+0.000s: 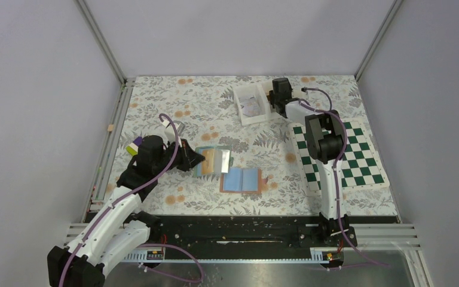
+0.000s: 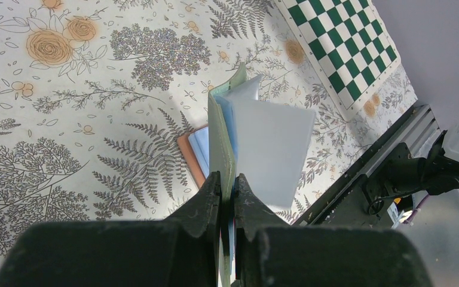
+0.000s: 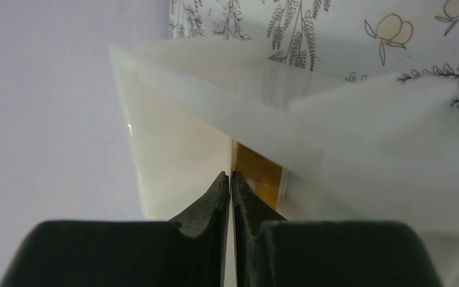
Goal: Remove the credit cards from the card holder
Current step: Place the credit card in the storage box.
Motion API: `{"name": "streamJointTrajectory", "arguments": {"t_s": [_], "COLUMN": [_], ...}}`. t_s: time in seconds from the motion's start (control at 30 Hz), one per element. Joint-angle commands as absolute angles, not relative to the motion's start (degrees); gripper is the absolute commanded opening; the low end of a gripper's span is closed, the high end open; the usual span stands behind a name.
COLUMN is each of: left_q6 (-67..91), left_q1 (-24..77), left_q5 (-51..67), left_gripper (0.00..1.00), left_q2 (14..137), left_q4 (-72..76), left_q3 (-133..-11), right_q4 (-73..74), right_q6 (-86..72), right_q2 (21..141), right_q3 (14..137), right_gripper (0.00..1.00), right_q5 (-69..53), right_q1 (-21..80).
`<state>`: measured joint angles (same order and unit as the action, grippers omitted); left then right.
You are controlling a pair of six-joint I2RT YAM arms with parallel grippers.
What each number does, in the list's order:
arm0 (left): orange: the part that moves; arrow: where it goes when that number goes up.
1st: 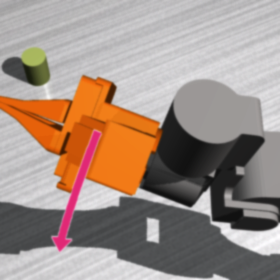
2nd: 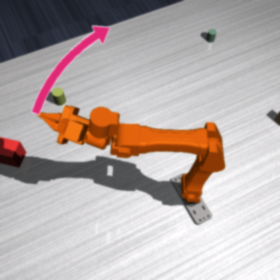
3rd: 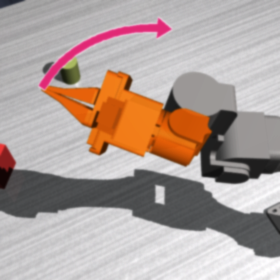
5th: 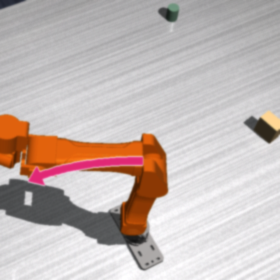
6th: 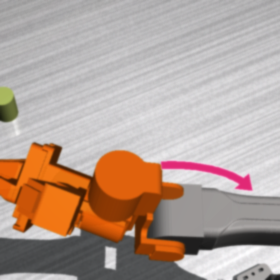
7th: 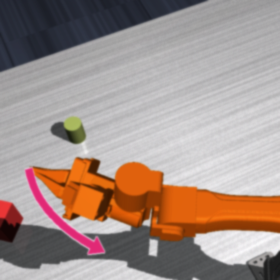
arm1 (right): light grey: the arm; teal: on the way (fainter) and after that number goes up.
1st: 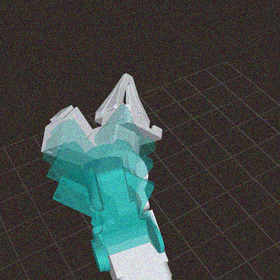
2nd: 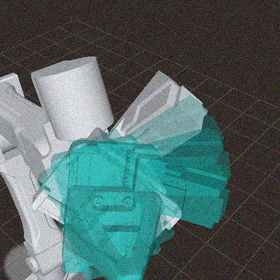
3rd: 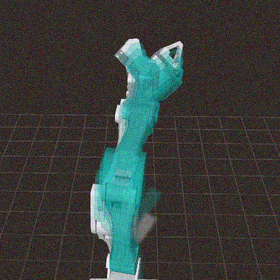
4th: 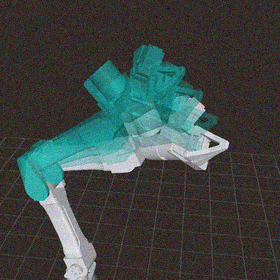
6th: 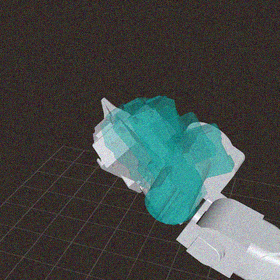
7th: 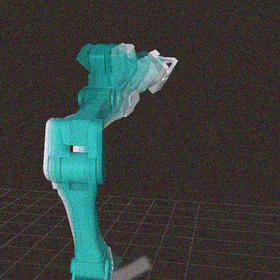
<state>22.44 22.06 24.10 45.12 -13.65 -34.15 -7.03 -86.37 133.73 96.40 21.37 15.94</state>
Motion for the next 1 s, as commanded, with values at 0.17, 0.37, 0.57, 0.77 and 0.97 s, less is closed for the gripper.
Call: {"name": "streamJointTrajectory", "arguments": {"t_s": [0.17,0.37,0.57,0.77,0.97], "left_q6": [22.1,22.1,22.5,23.2,27.6], "left_q1": [22.2,22.3,22.3,22.4,22.3], "left_q5": [24.4,24.6,24.6,26.0,28.6], "left_gripper": [0.0,0.0,0.0,0.0,0.0], "left_q2": [45.0,44.0,43.1,41.6,40.3], "left_q4": [-10.0,-9.9,-9.6,-8.4,-6.8], "left_q3": [-36.0,-36.0,-35.6,-35.0,-35.2], "right_q4": [3.3,4.6,2.1,-6.2,-22.6], "right_q6": [-86.1,-83.6,-76.7,-66.6,-56.1], "right_q2": [136.0,133.0,124.3,109.8,92.5], "right_q3": [103.1,102.0,95.8,83.4,64.8], "right_gripper": [0.2,0.3,0.4,0.45,0.45], "right_q5": [21.1,20.9,21.3,14.8,-10.0], "right_q1": [15.0,14.5,13.9,12.0,11.2]}}
